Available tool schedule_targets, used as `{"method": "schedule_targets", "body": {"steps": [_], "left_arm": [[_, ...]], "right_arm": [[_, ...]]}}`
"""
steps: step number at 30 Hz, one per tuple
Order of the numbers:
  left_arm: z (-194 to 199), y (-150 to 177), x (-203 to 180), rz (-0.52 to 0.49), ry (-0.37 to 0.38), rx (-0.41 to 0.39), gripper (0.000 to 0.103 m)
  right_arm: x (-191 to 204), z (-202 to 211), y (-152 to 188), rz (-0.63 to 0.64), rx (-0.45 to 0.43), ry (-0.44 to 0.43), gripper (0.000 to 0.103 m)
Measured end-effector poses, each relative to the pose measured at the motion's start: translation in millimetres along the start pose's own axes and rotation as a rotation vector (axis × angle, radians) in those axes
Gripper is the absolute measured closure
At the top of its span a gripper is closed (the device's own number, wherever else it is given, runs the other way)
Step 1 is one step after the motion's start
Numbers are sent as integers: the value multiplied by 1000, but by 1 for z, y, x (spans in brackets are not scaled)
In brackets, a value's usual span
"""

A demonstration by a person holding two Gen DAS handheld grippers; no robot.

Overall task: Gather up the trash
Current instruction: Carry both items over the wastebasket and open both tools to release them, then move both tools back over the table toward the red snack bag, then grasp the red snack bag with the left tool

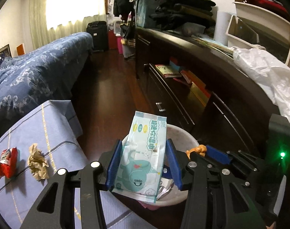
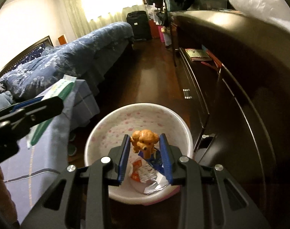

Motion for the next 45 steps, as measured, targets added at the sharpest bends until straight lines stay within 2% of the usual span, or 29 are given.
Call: {"method": "schedule_targets", "body": {"steps": [1,2,3,4,8,16,20,23,28,30,33,39,45], "left_arm": [[-3,0,1,3,5,4,53],[-5,-1,2,6,9,8,41],[-7,-2,4,13,13,11,33],[-7,-2,7,27,15,5,21],[-5,-5,11,38,22,-12,13],[13,1,20,62,14,-36,9],[29,10,29,84,-22,-52,6],[45,21,42,106,-60,-63,4],[74,53,82,167,-176,-86,4],[85,67,105,218,-225,-81,4],[97,81,139,295,-260,-80,4],[95,81,195,377,-304,-56,4],[55,57,224,379,-335,-2,4]], "right_arm": [[-1,-5,-1,-2,0,9,67],[-2,-8,-1,-5,1,14,62],[-3,-12,-1,-7,1,20,52],[-3,-14,-1,-6,-2,25,49],[-4,-20,1,-12,3,35,48],[0,-4,9,-17,0,41,42],[12,13,16,-6,-5,23,38],[31,31,24,27,-26,8,35],[81,62,41,139,-76,-41,19],[101,70,47,184,-83,-65,15],[132,77,55,241,-78,-113,13],[173,79,67,311,-55,-141,13],[188,78,67,333,-51,-152,13]]}}
Point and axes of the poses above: each gripper's, at about its wrist camera, not at the fingertips, and z roughly against the way its jaws point, x to its left, y to its underside, the point moved 1 cm from there along -z, roughly the way its jaws point, and after that the axes turned 10 degrees about x, right-handed, at the moved point
